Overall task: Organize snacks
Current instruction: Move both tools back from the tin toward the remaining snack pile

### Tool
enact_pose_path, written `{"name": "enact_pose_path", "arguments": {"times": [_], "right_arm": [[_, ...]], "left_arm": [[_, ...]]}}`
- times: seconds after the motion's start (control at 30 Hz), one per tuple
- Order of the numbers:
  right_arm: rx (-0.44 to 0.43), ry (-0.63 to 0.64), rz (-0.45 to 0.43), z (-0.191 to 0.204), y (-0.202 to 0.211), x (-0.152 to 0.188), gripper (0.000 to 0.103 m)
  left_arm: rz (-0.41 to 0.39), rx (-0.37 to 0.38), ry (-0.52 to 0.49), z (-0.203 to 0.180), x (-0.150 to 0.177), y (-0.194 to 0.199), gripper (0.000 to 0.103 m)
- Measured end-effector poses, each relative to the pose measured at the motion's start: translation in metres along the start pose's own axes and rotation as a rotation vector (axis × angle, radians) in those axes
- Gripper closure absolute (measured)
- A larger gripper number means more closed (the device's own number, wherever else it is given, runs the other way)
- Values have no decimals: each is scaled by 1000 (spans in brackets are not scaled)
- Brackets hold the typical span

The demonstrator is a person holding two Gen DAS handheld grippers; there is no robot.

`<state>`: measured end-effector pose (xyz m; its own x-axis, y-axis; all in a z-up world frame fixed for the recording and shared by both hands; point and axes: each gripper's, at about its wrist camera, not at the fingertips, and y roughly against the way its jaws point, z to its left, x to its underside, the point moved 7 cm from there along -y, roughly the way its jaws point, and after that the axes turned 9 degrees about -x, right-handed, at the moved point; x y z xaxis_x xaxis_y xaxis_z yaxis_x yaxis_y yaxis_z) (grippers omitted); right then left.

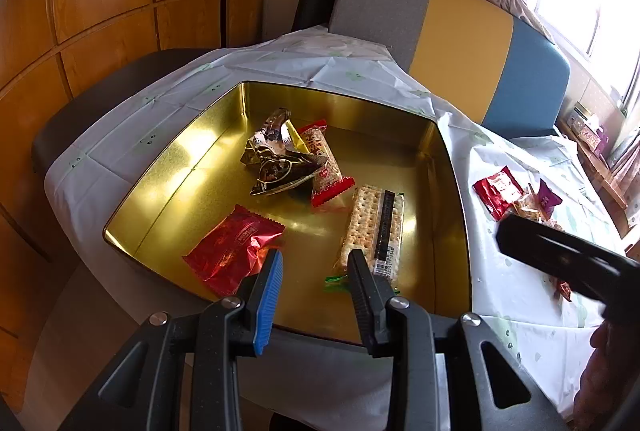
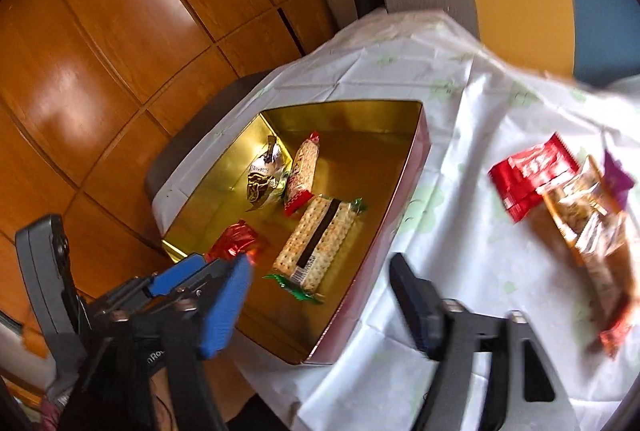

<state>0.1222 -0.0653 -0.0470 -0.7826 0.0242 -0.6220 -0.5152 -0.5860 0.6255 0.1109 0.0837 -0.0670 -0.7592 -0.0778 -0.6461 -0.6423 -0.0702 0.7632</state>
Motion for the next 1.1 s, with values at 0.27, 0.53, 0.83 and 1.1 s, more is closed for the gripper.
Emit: {"name": "enact_pose_path", "arguments": {"times": [0.27, 0.53, 0.83, 1.1], "right_arm": [[72, 30, 1, -23, 20, 8, 2], [223, 39, 23, -83, 65, 16, 1], [436, -13, 47, -178, 141, 17, 1], [566, -240, -55, -280, 213, 29, 1]], "left_arm": [[9, 1, -2, -1, 1, -2, 69], [16, 12, -13, -5, 3, -4, 69], [21, 41, -23, -10, 4, -2, 69], [3, 103, -96, -38, 5, 13, 69]]}}
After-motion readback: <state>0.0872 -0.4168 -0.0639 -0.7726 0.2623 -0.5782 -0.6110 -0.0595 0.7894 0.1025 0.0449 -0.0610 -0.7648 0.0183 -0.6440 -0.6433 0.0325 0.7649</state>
